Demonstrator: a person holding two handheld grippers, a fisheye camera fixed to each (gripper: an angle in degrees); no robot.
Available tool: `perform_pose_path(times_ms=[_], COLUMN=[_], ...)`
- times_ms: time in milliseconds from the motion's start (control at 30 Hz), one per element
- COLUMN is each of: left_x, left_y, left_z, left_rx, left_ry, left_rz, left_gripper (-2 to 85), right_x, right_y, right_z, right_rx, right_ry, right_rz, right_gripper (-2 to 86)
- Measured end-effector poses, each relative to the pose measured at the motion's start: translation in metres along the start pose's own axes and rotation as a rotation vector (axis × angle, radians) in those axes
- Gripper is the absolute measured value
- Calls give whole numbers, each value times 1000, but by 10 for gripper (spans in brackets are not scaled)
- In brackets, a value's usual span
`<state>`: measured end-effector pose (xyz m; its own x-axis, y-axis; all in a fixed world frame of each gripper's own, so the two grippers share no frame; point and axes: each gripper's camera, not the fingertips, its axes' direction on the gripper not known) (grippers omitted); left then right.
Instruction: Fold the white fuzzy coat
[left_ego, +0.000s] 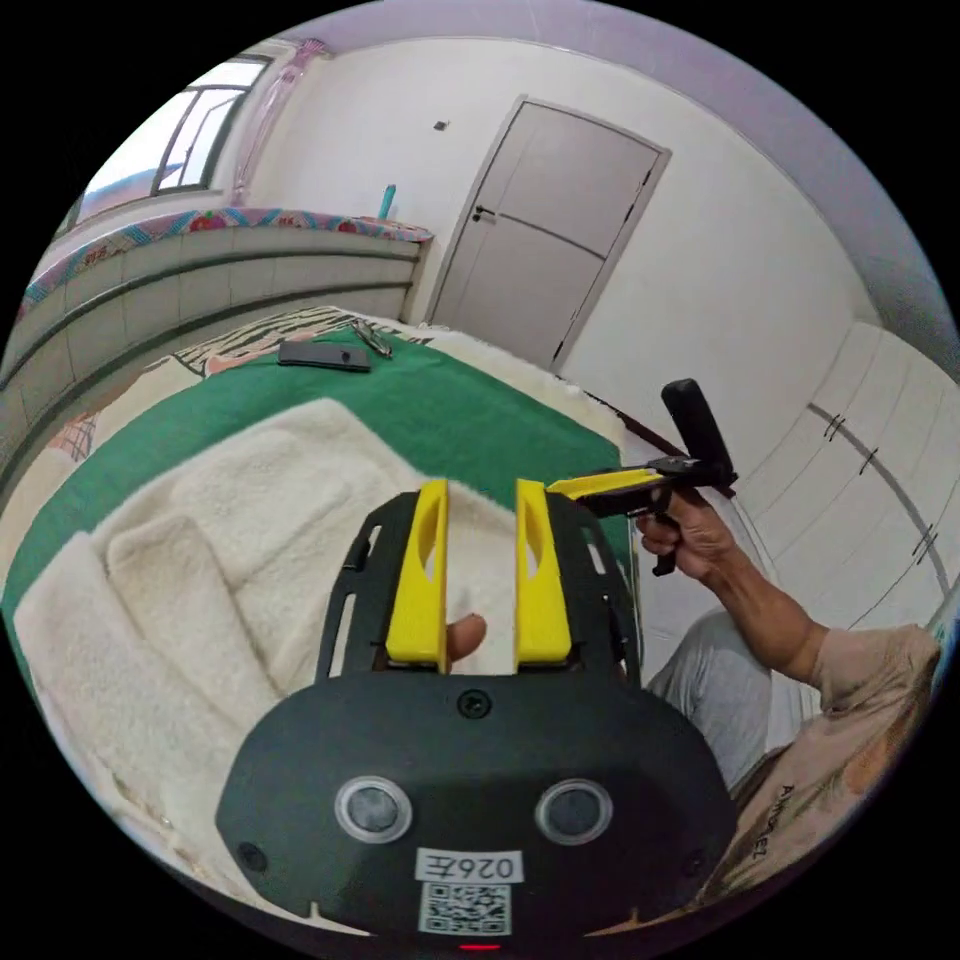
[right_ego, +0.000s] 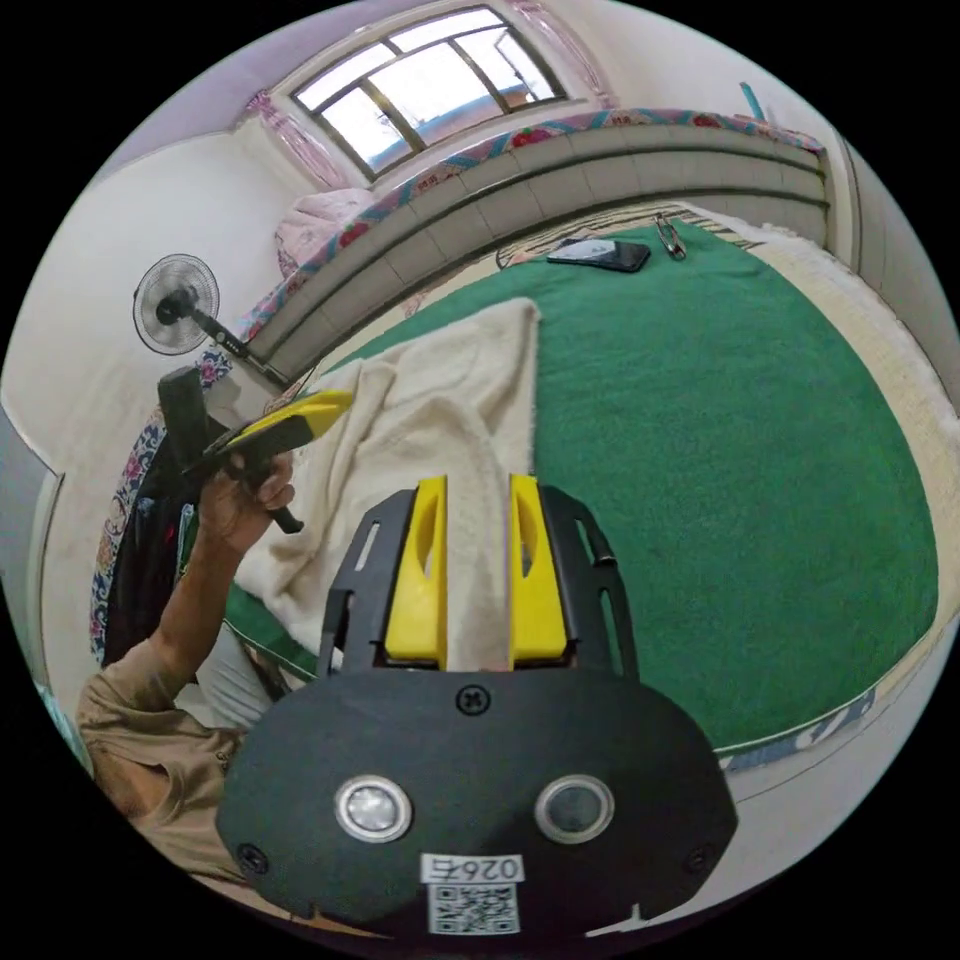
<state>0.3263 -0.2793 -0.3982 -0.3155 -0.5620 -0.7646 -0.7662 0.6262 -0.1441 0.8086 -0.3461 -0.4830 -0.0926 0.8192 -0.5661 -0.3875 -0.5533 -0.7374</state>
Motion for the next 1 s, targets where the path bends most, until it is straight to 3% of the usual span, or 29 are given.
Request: perform_pose_path(times_ms=[100,200,267,467,600,767,833,900,1000], left_x=[-10,-20,-22,-25,-32,-29,-29,-32,-41], left_y=[-23,-35,-39,-54,-61,-68,-70,-71,-70], left_z=[56,102,118,136,138,140,140,133,102], left_rx=[-166,-317,-352,-401,-409,-465,-528,-617,-574], left_ry=[25,25,-28,-68,-6,-19,-83,-261,-297], left_rz=[-85,-165,-194,-207,-246,-218,-191,-149,-114], left_gripper=[195,200,185,193,243,250,193,80,48], right_x=[25,41,43,52,45,-16,-56,-85,-124], right_y=[0,4,10,24,31,34,37,40,45], right_z=[13,36,33,40,55,56,61,69,85], right_rx=[-64,-161,-112,-132,-165,-107,-96,-97,-113], right_ry=[-86,-125,-73,-184,-454,-252,-119,-35,57], right_rz=[39,65,76,129,114,-71,-179,-259,-353], right_gripper=[131,142,133,86,36,15,10,7,5])
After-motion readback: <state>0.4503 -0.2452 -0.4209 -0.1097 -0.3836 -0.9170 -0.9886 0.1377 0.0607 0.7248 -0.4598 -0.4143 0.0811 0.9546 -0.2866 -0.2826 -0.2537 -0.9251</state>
